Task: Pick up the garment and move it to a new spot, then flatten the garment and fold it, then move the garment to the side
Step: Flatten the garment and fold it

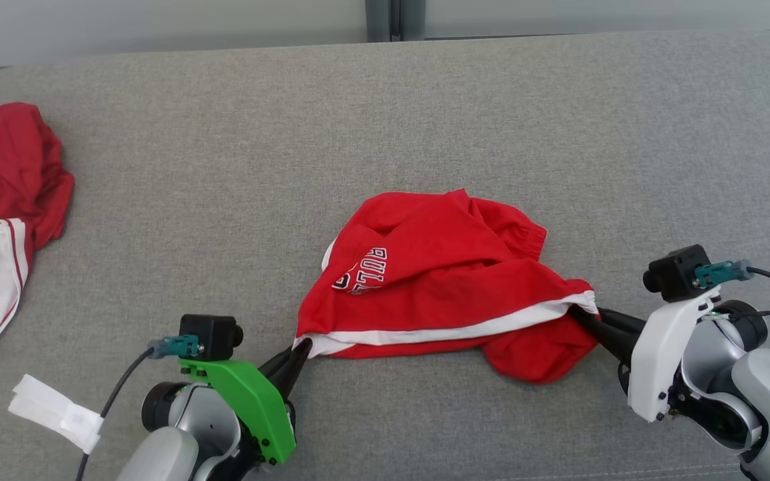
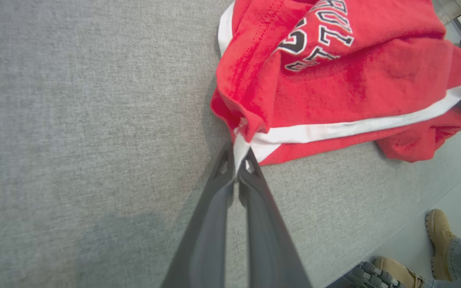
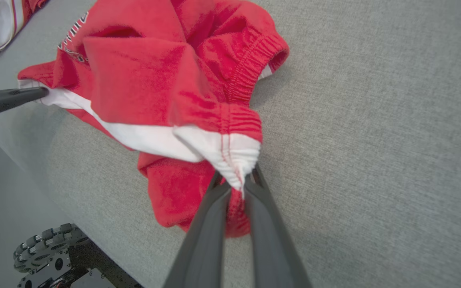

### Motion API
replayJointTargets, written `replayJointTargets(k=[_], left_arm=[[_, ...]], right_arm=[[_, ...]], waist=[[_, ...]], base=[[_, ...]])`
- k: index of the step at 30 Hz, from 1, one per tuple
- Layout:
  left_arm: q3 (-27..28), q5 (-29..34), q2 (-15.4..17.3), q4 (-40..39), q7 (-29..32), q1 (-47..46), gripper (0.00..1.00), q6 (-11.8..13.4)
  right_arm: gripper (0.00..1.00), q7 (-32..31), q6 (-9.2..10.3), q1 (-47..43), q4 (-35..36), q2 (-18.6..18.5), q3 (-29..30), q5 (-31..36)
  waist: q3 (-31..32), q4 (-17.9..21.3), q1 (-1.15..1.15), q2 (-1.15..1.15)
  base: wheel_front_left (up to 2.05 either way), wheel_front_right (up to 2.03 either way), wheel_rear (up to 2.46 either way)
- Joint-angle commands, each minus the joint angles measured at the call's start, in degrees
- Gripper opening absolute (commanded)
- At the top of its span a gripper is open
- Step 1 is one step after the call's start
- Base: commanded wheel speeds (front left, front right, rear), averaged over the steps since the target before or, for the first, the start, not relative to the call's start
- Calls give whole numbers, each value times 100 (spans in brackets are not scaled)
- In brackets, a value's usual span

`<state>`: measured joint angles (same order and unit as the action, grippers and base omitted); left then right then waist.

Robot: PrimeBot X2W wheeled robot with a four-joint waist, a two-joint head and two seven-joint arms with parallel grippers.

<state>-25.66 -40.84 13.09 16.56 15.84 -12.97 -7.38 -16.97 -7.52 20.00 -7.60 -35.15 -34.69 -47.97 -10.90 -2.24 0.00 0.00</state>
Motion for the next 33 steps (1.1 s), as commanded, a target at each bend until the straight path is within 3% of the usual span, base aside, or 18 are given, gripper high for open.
replayJointTargets(k=[1,4,11,16,20,23,27,31,32,33], left_arm=[[10,-108,53,-84,9,-36,0,-17],[19,-396,216,-498,100,117,0,-17],[435,-1875,748,-2926,657,780,0,-11],[933,-2652,1112,-4459,1014,1077,0,236],[1418,-3243,1385,-5143,1386,653,0,512],[1676,-3611,1584,-5068,1760,-37,0,736],[1707,-3641,1722,-4513,2098,-1025,0,914],[1464,-3300,1541,-3262,2190,-2503,0,1044],[1321,-2992,1311,-2476,1975,-3166,0,1051],[1269,-2730,1239,-2059,1783,-3454,0,983]], right_arm=[[0,49,6,-33,52,-42,10,-85],[0,79,6,-90,276,-181,148,-345],[0,-104,5,-544,1661,-873,1079,-1446],[0,-198,4,-930,2547,-1439,2170,-2321],[0,-344,4,-1002,2898,-1811,2995,-2796],[0,-546,8,-678,2944,-1947,3233,-2928],[0,-722,8,-43,2823,-1840,3058,-2794],[0,-712,9,1319,2193,-1157,2577,-2193],[0,-572,8,2088,1661,-587,2262,-1679],[0,-410,8,2461,1306,-262,2144,-1354]], waist=[[25,22,0,0],[65,80,0,0],[181,287,0,0],[132,407,0,0],[-74,420,0,0],[-317,393,0,0],[-584,327,0,0],[-925,199,0,0],[-997,157,0,0],[-981,153,0,0]], base=[[0,0,0],[0,0,0],[0,0,0],[0,0,0],[0,0,0],[0,0,0],[0,0,0],[0,0,0],[0,0,0],[0,0,0]])
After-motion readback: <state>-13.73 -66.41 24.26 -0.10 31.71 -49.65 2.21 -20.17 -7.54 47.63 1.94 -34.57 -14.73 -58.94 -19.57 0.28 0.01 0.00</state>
